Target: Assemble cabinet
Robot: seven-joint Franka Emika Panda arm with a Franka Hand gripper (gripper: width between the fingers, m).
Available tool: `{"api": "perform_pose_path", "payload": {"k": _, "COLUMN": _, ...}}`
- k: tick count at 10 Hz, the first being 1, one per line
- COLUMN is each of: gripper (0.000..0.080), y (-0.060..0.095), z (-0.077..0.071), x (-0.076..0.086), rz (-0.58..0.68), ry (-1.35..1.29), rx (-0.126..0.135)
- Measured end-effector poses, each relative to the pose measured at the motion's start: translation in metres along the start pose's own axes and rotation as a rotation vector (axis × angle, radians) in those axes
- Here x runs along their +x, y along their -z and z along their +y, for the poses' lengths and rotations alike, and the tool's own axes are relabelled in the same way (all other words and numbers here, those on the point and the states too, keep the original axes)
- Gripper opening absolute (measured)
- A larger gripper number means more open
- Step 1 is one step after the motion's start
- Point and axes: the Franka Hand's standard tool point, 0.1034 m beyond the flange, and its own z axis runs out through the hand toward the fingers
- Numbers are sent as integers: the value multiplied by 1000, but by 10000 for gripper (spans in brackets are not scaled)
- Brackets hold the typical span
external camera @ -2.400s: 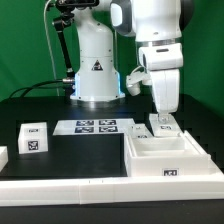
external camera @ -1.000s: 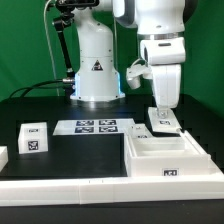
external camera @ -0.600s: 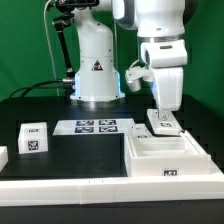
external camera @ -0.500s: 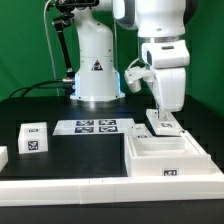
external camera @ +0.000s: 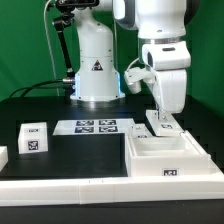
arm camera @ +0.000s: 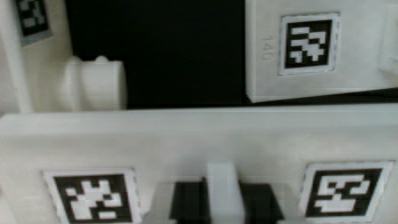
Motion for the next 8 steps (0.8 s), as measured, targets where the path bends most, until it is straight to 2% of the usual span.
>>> {"api": "perform_pose_path", "payload": {"k": 5, "gripper": 70, "y": -3, "z": 24, "x": 4, "rz": 22, "ry": -94, "rx": -15}}
{"api": "perform_pose_path", "payload": {"k": 8, "gripper": 70, "y": -3, "z": 25, "x": 3, "rz": 23, "ry": -98, "rx": -16}}
